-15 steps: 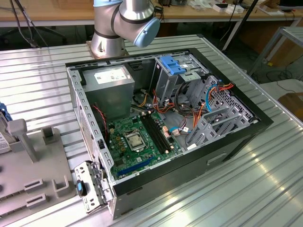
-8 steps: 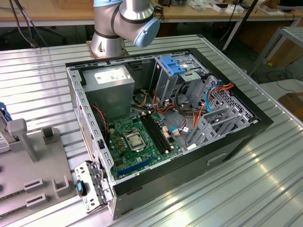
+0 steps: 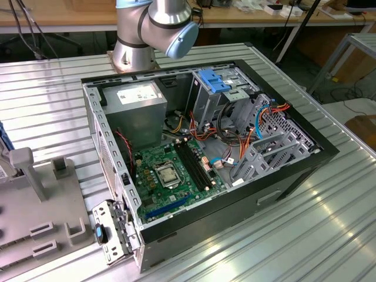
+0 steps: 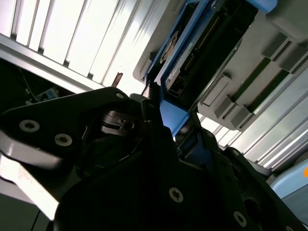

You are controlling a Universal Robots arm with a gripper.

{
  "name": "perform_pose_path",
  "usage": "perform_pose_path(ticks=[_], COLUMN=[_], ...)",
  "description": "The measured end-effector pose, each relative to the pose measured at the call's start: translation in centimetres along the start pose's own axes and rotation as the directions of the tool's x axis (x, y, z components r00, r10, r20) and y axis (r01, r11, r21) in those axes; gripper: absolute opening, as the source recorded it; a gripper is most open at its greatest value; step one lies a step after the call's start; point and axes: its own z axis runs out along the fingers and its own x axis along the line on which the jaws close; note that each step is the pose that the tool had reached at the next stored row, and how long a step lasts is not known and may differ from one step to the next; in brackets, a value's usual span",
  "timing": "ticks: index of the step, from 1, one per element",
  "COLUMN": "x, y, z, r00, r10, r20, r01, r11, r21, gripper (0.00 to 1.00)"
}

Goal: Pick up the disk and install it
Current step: 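Pick up the disk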

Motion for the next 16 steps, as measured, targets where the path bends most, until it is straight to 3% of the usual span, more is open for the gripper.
perform_pose_path(ticks=[12,16], x=[0.0,0.0], y=[-0.03,-0.04], z=[-2.0,-3.0], r00=[1.0,1.0], r10=[0.0,0.0], r20=[-0.0034,-0.0039], r01=[0.0,0.0], r11=[1.0,1.0], r21=[0.0,0.0], gripper=[0.37,0.37])
